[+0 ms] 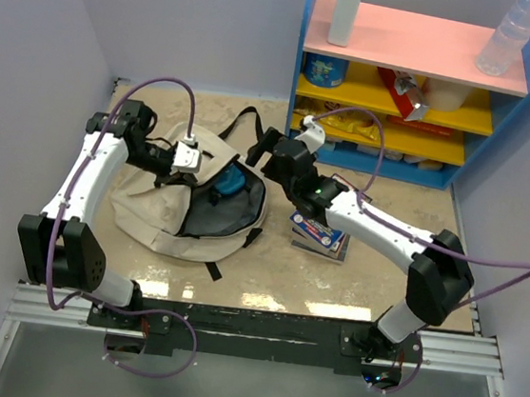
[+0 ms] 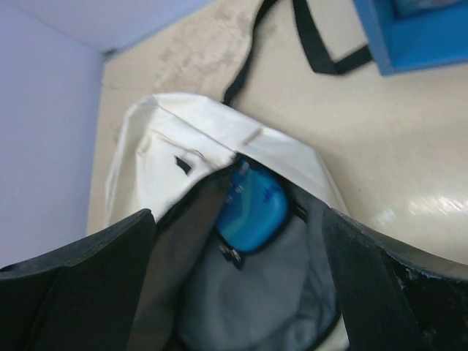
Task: Pack the student bag
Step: Place the stationery in the student bag, then pick up the book from the center of the board.
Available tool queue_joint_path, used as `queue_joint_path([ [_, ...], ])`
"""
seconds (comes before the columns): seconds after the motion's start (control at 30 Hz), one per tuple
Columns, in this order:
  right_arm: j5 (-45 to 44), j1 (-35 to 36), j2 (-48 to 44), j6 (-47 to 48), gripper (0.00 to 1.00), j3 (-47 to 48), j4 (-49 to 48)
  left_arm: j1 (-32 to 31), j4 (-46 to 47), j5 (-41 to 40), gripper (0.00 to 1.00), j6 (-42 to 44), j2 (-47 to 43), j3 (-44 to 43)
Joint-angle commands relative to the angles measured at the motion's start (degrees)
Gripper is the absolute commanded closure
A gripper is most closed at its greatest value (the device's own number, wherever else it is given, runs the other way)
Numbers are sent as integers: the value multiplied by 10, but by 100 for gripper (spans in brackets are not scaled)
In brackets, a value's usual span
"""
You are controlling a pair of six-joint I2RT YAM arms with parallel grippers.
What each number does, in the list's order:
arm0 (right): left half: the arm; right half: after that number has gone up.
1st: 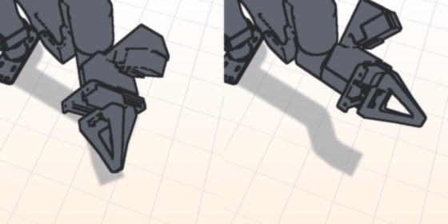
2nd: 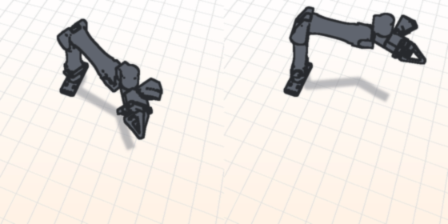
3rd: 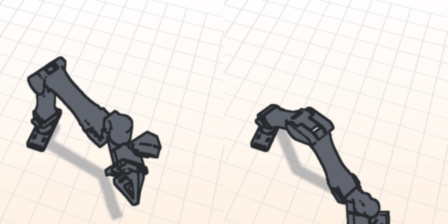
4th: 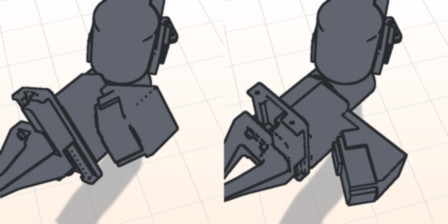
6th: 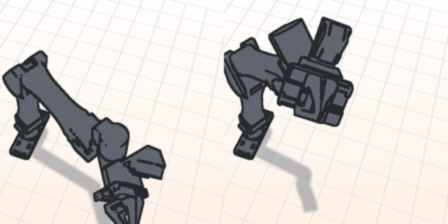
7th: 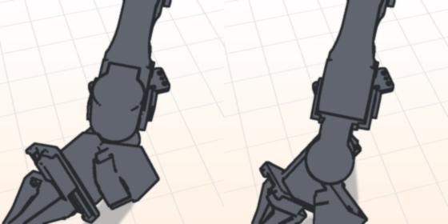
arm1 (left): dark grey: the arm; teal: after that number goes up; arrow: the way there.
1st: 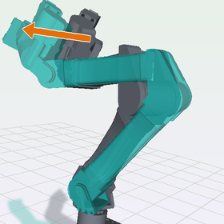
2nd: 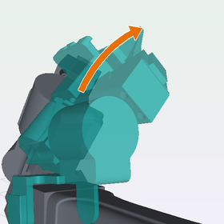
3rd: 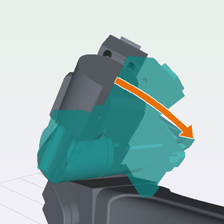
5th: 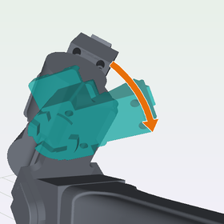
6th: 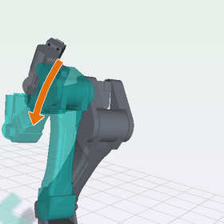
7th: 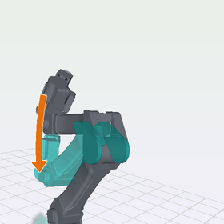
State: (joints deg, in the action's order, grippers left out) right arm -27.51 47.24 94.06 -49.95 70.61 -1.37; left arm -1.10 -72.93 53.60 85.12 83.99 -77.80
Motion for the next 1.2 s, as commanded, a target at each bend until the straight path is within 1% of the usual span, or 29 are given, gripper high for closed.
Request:
queue_joint_path([
  [0.0, -17, -27, -24, -17, 1, 65, 276, 6, -11, 32, 100, 29, -11, -26],
  [0.03, -21, -33, -34, -16, 1, 74, 311, 6, -12, 33, 100, 29, -11, -24],
  [0.1, -18, -69, -60, -13, 1, 51, 347, 6, -14, 37, 100, 30, -14, -17],
  [0.13, -8, -88, -100, -12, 1, 30, 344, 6, -15, 37, 100, 32, -15, -16],
  [0.17, 9, -134, -120, -14, 1, -20, 336, 5, -16, 39, 100, 32, -17, -10],
  [0.23, 59, -185, -158, -8, 1, -67, 305, 6, -15, 40, 100, 34, -21, -6],
  [0.27, 75, -227, -188, 8, 1, -106, 290, 6, -15, 40, 100, 33, -22, -3],
  [0.33, 113, -269, -198, 34, 1, -129, 269, 6, -17, 41, 100, 34, -27, -2],
  [0.43, 134, -299, -186, 55, 1, -128, 287, 6, -20, 41, 100, 37, -30, -2],
  [0.57, 160, -323, -174, 66, 1, -144, 279, 6, -22, 47, 100, 38, -31, -1],
  [0.73, 167, -356, -160, 79, 1, -166, 270, 6, -24, 48, 100, 38, -34, 5],
  [0.87, 172, -369, -169, 82, 2, -189, 252, 6, -21, 49, 100, 37, -34, 7],
  [0.97, 182, -370, -156, 79, 1, -198, 237, 5, -17, 52, 100, 31, -32, 8],
  [1.07, 201, -373, -144, 72, 2, -219, 192, 6, -17, 54, 100, 29, -31, 5],
  [1.17, 221, -376, -143, 62, 1, -252, 124, 6, -19, 53, 100, 28, -33, 4],
])
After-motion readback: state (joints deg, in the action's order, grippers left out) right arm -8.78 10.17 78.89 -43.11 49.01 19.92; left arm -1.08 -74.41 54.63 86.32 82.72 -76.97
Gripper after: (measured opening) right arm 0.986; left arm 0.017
